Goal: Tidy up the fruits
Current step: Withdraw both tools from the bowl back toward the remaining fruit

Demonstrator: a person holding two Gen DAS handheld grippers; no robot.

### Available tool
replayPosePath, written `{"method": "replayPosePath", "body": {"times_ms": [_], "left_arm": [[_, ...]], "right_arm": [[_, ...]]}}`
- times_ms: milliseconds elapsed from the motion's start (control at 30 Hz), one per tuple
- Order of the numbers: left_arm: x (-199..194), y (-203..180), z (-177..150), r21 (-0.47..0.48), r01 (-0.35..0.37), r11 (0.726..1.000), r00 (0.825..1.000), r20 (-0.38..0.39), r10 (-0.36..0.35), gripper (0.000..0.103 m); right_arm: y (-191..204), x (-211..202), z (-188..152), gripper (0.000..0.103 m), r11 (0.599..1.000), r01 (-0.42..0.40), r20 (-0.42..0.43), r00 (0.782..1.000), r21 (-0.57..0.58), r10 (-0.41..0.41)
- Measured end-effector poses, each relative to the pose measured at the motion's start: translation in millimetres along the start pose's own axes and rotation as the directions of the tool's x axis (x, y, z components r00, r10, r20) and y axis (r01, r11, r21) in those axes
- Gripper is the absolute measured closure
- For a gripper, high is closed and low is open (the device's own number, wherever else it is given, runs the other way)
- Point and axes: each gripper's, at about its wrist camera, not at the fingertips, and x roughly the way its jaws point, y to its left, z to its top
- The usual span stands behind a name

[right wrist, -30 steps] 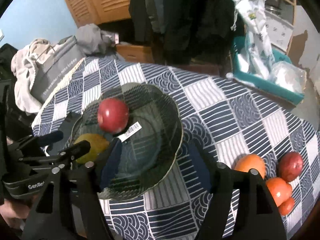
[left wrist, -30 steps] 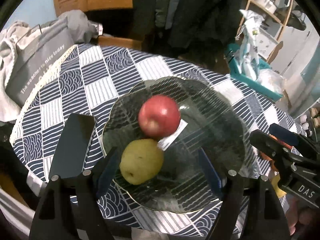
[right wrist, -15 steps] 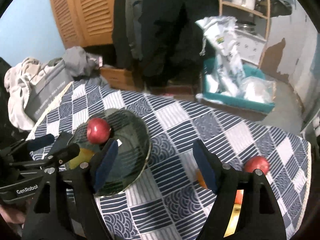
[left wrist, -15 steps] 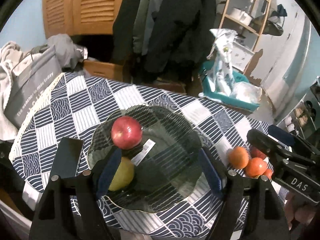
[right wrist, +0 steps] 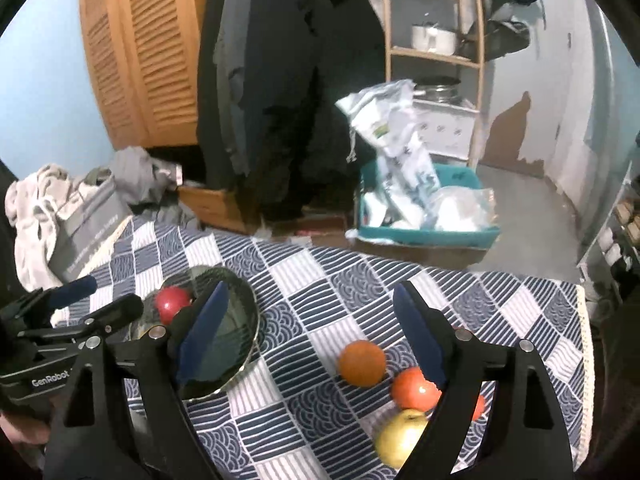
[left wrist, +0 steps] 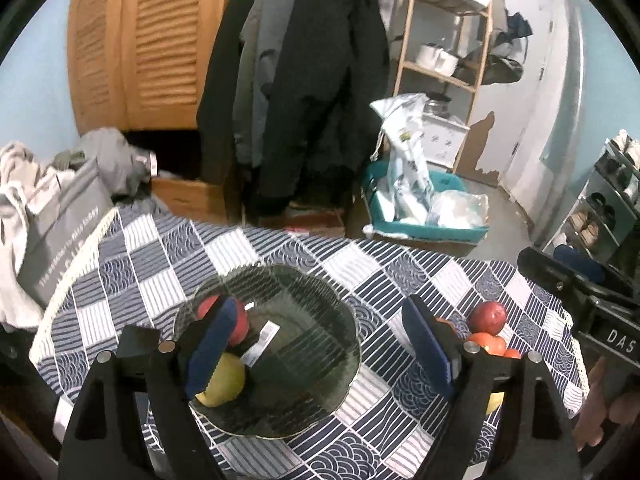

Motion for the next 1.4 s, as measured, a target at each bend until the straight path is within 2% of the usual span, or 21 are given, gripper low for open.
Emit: {"method": "replayPosePath", "body": {"times_ms": [267, 733, 1133, 1400], "left_arm": [[-19, -23, 9, 0.057, 0.02, 0.998, 0.998, 0.059, -0.023, 0.015], [-27, -54, 15, 0.092, 0.066, 0.994, 0.994, 0.075, -0.073, 0.012], [-23, -87, 13, 0.153, 0.092, 0.984, 0.993, 0.062, -0.103, 0.01], [-6, -109, 4, 0.197, 0.109, 0.974, 0.994, 0.012, -0.113, 0.009]], "right_arm": [[-18, -30, 4, 0.016, 0.999, 0.029, 0.068, 0.997, 0.014, -0.03], [-50, -60, -4, 0.015, 0.994, 0.097, 0.119, 0.988, 0.044, -0.102], [-86, -68, -18, 0.015, 0.985, 0.137, 0.089, 0.985, 0.107, -0.147], [-103, -69, -31, 0.015, 0.98, 0.147, 0.059, 0.986, 0.138, -0.156]]}}
